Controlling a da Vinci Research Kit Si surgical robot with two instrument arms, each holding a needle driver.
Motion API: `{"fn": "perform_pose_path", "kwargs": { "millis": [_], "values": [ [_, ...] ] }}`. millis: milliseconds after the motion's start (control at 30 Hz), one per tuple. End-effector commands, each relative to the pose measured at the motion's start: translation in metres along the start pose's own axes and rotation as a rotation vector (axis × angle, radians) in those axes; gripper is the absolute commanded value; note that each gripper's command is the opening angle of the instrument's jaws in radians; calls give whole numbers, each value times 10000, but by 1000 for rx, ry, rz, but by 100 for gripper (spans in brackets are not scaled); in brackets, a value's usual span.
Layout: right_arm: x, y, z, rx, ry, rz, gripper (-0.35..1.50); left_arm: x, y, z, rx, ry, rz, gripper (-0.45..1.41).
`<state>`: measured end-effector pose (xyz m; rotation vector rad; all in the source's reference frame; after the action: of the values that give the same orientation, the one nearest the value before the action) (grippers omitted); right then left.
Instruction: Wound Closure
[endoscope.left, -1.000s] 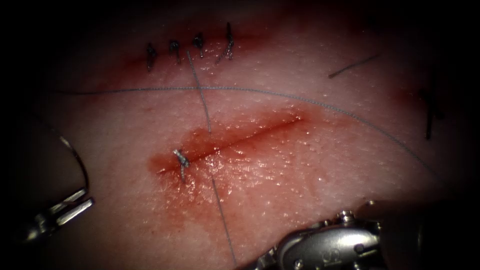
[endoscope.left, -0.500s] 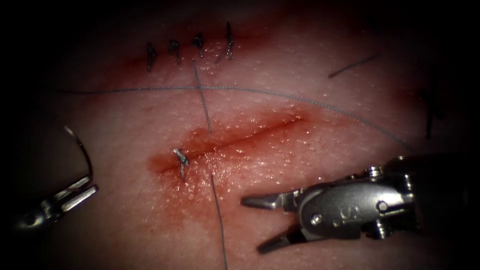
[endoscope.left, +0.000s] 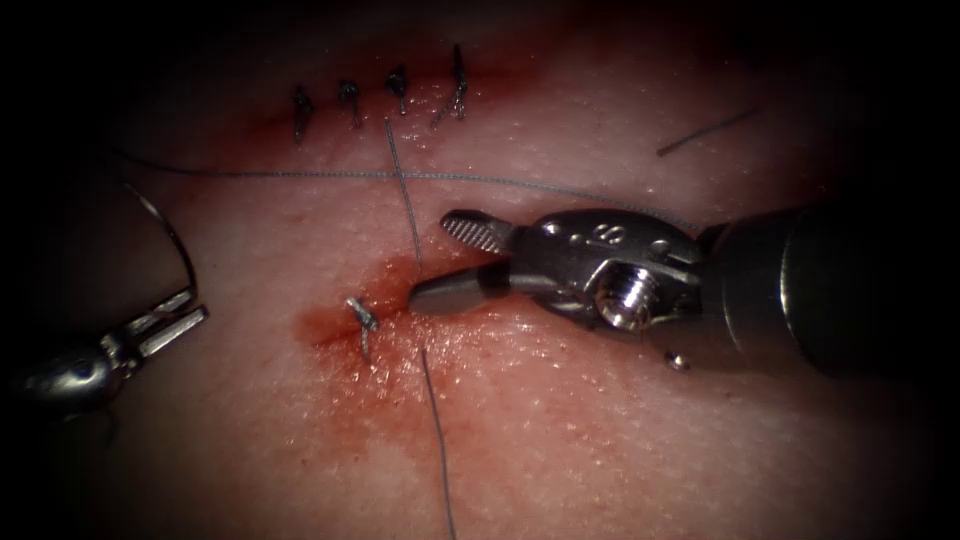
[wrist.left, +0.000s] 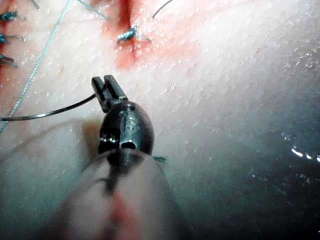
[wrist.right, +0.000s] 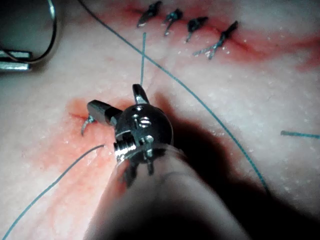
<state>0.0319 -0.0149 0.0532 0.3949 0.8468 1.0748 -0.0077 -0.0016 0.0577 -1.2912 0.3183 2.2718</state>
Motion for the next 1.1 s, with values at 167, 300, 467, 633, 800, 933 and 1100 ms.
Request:
{"fn": "perform_pose_path", "kwargs": {
  "millis": [167, 300, 467, 633, 800, 933, 1100],
  "values": [
    [2, 16, 57, -44, 51, 34, 96, -1, 10, 4, -1, -3, -6, -45],
    [6, 22, 64, -55, 60, 37, 88, 0, 10, 3, -1, -4, -6, -45],
    [6, 26, 58, -65, 64, 38, 79, 0, 10, 3, -4, -2, -7, -45],
    [6, 24, 57, -63, 66, 40, 69, 0, 10, 3, -4, -2, -7, -45],
    [5, 33, 51, -133, 64, 40, 81, 1, 10, 3, -4, -2, -7, -45],
    [2, 32, 53, -112, 63, 81, 7, 1, 10, 3, -4, -3, -7, -45],
    [3, 32, 67, -107, 62, 81, -35, 1, 10, 3, -6, -1, -7, -45]
  ]
}}
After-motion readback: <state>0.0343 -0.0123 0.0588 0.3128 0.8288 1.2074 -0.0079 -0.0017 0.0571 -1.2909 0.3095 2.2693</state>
